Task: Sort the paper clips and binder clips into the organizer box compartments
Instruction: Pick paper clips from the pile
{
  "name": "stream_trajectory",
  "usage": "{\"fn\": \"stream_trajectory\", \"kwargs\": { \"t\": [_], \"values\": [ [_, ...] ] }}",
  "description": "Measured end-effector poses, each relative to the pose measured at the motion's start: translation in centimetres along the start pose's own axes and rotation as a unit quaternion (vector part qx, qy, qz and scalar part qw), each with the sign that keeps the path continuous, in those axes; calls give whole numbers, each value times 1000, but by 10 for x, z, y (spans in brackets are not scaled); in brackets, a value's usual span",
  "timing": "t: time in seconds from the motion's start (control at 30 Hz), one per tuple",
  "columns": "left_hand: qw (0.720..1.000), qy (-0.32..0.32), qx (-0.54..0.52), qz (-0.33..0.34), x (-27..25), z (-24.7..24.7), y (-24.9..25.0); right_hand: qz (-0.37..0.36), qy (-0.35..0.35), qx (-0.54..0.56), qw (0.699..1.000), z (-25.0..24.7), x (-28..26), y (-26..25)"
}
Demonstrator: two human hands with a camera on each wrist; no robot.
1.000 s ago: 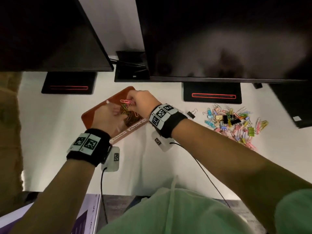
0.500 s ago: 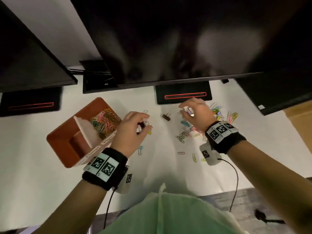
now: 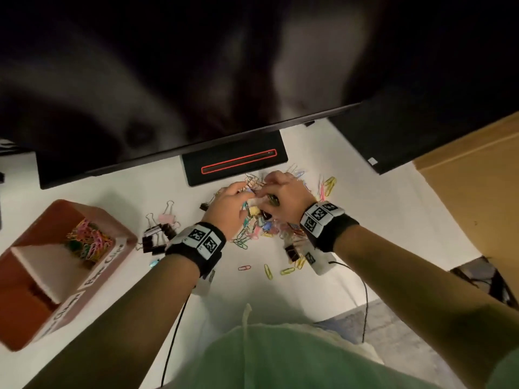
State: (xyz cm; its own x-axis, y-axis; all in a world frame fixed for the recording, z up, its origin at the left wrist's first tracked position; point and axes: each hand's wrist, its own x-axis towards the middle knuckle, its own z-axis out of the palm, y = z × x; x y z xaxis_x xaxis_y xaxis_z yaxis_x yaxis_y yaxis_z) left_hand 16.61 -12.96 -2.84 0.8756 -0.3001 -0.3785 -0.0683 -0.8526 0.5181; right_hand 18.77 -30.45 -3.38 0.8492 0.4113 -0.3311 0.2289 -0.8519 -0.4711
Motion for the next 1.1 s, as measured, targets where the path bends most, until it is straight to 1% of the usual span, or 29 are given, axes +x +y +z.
{"fn": "stream_trajectory", "kwargs": {
  "t": [0.13, 0.17, 0.23, 0.3, 0.33, 0.43, 0.5, 0.57, 0.73, 0.8, 0.9, 0.97, 1.1],
  "values": [
    [1000, 10, -4, 11, -15, 7, -15, -30, -43, 9, 999, 6, -17, 9],
    [1000, 17, -15, 4, -20, 9, -19, -38, -46, 29, 998, 6, -19, 10],
    [998, 34, -41, -15, -29, 12, -25, -48, -22, 61, 997, 1, -18, 10],
    [996, 58, -61, -31, -34, 14, -25, -31, 8, 54, 998, -6, -10, 7],
    [995, 73, -65, -36, -35, 13, -23, -14, 9, 46, 999, -9, -4, 4],
    [991, 105, -68, -39, -29, 11, -13, 33, -39, 12, 999, -12, 12, -5],
    [992, 102, -64, -44, -20, 9, -6, 52, -59, 8, 997, -8, 20, -11],
    [993, 94, -40, -52, -11, 7, -1, 62, -63, 29, 996, -5, 25, -16],
    [997, 71, -11, -38, 3, 6, 6, 49, -56, 50, 996, -1, 27, -18],
    [997, 65, -23, -44, 5, 6, 5, 55, -49, 74, 995, 2, 25, -16],
    [994, 63, -58, -72, 4, 7, 1, 57, -54, 99, 992, 3, 21, -12],
    [989, 80, -89, -86, 0, 5, -2, 48, -65, 108, 991, 3, 16, -9],
    [970, 161, -139, -117, -11, -1, -11, 19, -60, 139, 988, -1, 10, -8]
  ]
}}
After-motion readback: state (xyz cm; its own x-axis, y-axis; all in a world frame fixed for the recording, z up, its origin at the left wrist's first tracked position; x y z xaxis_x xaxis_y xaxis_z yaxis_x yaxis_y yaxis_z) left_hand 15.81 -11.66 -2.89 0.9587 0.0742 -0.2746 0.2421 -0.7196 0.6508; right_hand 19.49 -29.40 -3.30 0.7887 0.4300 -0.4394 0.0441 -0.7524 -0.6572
